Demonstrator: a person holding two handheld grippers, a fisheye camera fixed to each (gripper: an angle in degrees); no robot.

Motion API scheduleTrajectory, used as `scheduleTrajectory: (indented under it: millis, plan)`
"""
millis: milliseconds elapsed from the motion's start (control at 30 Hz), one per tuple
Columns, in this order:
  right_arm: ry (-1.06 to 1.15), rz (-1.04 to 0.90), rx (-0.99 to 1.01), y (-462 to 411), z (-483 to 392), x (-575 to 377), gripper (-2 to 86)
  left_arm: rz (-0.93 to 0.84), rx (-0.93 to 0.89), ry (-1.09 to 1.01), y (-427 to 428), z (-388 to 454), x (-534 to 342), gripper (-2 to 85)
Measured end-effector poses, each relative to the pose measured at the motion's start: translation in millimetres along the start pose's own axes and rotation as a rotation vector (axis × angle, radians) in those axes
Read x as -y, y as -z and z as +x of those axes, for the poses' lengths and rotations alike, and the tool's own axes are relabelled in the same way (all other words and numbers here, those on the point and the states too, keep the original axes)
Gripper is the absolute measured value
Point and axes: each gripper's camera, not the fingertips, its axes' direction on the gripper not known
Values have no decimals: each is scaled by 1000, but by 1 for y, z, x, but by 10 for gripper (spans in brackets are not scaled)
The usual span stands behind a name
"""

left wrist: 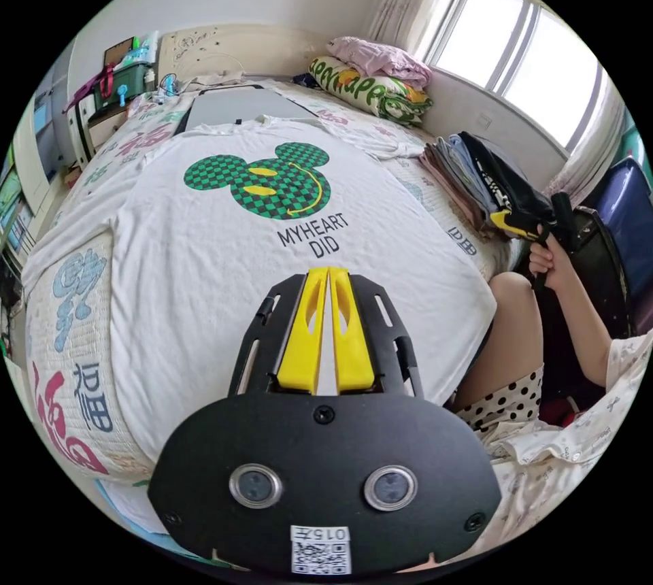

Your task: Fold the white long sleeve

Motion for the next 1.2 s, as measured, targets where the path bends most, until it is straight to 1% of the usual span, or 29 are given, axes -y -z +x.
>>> scheduleTrajectory:
  millis: [67,133,200,300,367,433,567,667,767,800,933,967,1000,1067,1100,1167,1200]
  plan:
    - [4,17,-5,5,8,35,17,-49,58,-31,-20,13,17,-7]
    - [-6,58,13,12,17,64,38,-95,77,-50,-35,22,26,-7]
    - [-27,92,27,16,27,98,53,-91,118,-69,-36,34,33,-6]
    - [-51,128,-71,7,35,163,66,-93,171,-98,-37,50,40,-7]
    - [-68,135,-147,-15,39,218,77,-93,201,-114,-38,59,44,-7]
    - [-84,134,-176,-38,43,259,88,-92,214,-122,-39,64,47,-7]
    - [-157,129,-258,-104,61,352,100,-91,193,-111,-40,61,51,-7]
    - [-208,145,-280,-147,76,409,104,-91,179,-103,-41,57,52,-7]
    - [-267,152,-256,-189,97,448,109,-91,173,-99,-44,53,50,-7]
    - [-273,151,-264,-197,100,454,111,-91,172,-99,-45,53,50,-7]
    - [-333,131,-474,-240,127,478,122,-89,175,-100,-51,47,44,-7]
    - [-364,120,-488,-250,138,476,117,-89,175,-100,-53,45,42,-7]
    - [-379,120,-481,-254,144,474,114,-89,174,-100,-54,43,41,-7]
    - [-402,198,-467,-255,150,456,76,-89,161,-92,-58,35,36,-7]
    - [-418,208,-466,-254,152,452,64,-90,158,-90,-59,33,34,-7]
    - [-458,244,-394,-242,152,436,22,-90,146,-84,-64,23,28,-7]
    - [-455,271,-375,-236,148,430,19,-90,144,-84,-65,21,26,-7]
